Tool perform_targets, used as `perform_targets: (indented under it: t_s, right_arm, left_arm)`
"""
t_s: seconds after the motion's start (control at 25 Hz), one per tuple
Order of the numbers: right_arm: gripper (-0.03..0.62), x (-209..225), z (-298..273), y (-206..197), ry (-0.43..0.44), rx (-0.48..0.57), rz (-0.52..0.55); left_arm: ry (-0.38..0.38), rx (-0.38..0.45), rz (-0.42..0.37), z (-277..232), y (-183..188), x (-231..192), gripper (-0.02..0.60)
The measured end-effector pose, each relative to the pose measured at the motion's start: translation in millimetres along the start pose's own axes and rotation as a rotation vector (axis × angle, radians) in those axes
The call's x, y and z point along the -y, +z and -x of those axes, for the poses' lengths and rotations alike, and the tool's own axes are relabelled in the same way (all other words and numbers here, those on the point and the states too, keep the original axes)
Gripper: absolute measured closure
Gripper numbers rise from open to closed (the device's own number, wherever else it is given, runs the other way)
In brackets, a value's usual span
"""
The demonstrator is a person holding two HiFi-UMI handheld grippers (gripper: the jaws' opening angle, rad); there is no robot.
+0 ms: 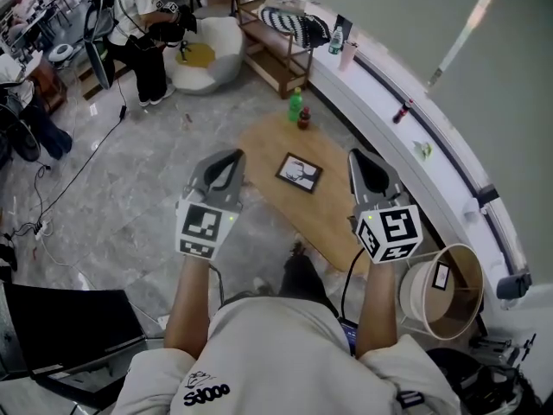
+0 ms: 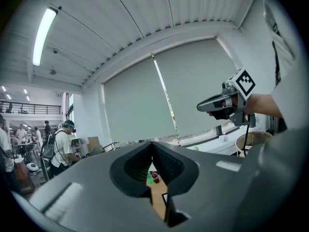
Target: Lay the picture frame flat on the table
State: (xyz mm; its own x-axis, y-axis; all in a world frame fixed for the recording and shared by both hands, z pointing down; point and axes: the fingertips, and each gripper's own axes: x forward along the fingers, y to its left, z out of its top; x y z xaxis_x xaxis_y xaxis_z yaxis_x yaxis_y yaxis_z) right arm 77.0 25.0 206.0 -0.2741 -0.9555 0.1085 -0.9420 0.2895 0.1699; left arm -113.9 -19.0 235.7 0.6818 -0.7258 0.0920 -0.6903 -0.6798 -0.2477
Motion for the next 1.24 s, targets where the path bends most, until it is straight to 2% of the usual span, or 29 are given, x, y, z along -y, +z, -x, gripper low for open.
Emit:
perform_targets:
  t_s: [0.28, 0.64, 1.04, 1.24]
  right_arm:
    - [0.592, -14.3, -2.2, 6.5, 0.04, -0.002, 0.024]
    - [0.592, -15.0, -2.2, 8.0, 0.045, -0.004, 0.04]
    - [0.592, -15.4, 0.1, -6.0, 0.04, -0.029, 0.031]
    - [0.592, -14.1, 2.7, -13.0, 0.034, -0.04, 0.022]
  left_arm:
    - [-0.009, 0.02, -0.019, 3.5, 11.1, 2.8, 0.571]
    - [-0.022, 0.037, -0.023, 3.6, 18.8, 5.5, 0.571]
    - [-0.053, 0.04, 0.044, 6.1, 9.5, 10.4, 0.571]
    - [-0.049, 0.032, 0.045, 7.6, 4.4, 10.6, 0.571]
